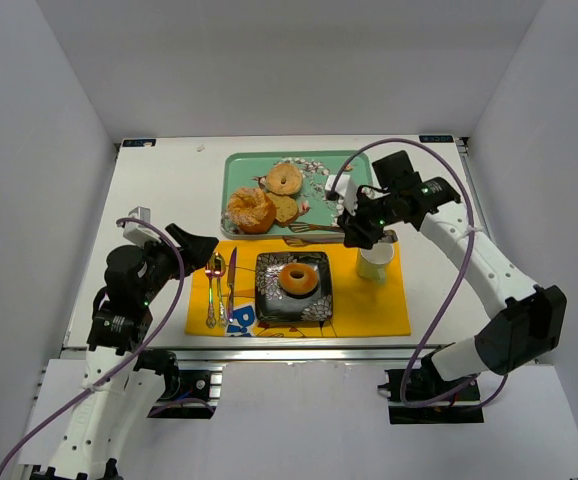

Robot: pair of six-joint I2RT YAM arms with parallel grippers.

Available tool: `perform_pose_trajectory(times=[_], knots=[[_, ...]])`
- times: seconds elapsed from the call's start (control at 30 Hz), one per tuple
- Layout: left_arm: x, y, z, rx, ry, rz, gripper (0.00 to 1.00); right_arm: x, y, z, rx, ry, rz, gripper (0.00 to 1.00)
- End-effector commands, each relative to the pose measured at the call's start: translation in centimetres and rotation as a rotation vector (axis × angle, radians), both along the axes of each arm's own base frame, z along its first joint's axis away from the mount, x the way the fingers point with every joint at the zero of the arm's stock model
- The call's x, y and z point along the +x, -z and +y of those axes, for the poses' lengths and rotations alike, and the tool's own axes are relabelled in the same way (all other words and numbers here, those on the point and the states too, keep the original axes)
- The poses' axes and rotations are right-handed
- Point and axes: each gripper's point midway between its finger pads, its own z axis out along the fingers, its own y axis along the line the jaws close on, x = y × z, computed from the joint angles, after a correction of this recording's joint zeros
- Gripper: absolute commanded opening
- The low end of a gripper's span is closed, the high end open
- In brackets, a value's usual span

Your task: Place the bread

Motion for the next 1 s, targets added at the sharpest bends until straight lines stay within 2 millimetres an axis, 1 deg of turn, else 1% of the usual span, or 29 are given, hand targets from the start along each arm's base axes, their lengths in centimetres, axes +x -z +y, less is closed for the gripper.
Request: perform_pose_trajectory(times=[0.0, 0.03, 0.07, 0.1, 0.13, 0.17, 0.2, 0.23, 0.27, 0.3, 0.37, 0.4, 0.47, 0.53, 0.77, 0.83, 0.97], knots=[[0.2, -1.4, 0.1, -0.003, -0.004, -0.036, 0.88, 3.4, -1.6, 1.2, 0.106, 0.132, 0.011, 0.45], [0.2, -1.4, 0.1, -0.004, -0.005, -0.036, 0.88, 4.5, -1.7, 1.3, 0.123, 0.177, 0.015, 0.44], [0.2, -1.5, 0.0, -0.005, -0.002, -0.037, 0.88, 6.1, -2.2, 1.5, 0.158, 0.225, 0.0, 0.44], [0.2, -1.5, 0.0, -0.005, -0.002, -0.037, 0.88, 7.5, -2.2, 1.9, 0.176, 0.267, 0.016, 0.42], [0.2, -1.5, 0.0, -0.005, -0.002, -0.037, 0.88, 8.3, -2.1, 2.2, 0.203, 0.333, 0.068, 0.41], [0.2, -1.6, 0.1, -0.003, -0.003, -0.036, 0.88, 9.3, -2.3, 2.3, 0.225, 0.365, 0.08, 0.41], [0.3, -1.7, 0.1, -0.001, -0.004, -0.037, 0.88, 10.6, -1.8, 2.7, 0.233, 0.4, 0.107, 0.4], [0.2, -1.6, 0.1, 0.002, -0.003, -0.035, 0.88, 11.1, -1.4, 2.9, 0.251, 0.452, 0.153, 0.4], [0.2, -1.8, 0.1, 0.002, -0.005, -0.038, 0.88, 12.0, -1.4, 2.9, 0.264, 0.479, 0.164, 0.4], [0.2, -1.9, 0.2, 0.002, -0.008, -0.039, 0.88, 12.8, 0.1, 3.0, 0.254, 0.508, 0.206, 0.4], [0.1, -2.0, 0.3, 0.002, -0.013, -0.042, 0.88, 13.9, 0.4, 3.1, 0.266, 0.551, 0.234, 0.4], [0.1, -2.0, 0.3, 0.0, -0.014, -0.045, 0.88, 14.3, 1.5, 3.2, 0.256, 0.56, 0.26, 0.4], [0.0, -1.9, 0.4, -0.005, -0.023, -0.041, 0.88, 14.5, 2.2, 3.3, 0.254, 0.573, 0.288, 0.4], [-0.1, -1.9, 0.5, -0.008, -0.03, -0.041, 0.88, 14.5, 3.4, 3.3, 0.245, 0.574, 0.315, 0.41], [-0.2, -1.5, 0.6, -0.009, -0.035, -0.026, 0.88, 14.3, 5.6, 3.7, 0.243, 0.582, 0.385, 0.46], [-0.1, -1.5, 0.5, -0.007, -0.029, -0.022, 0.88, 14.2, 5.8, 3.9, 0.247, 0.579, 0.396, 0.46], [0.2, -1.6, 0.4, -0.003, -0.027, -0.022, 0.88, 14.5, 7.2, 3.5, 0.22, 0.607, 0.405, 0.47]])
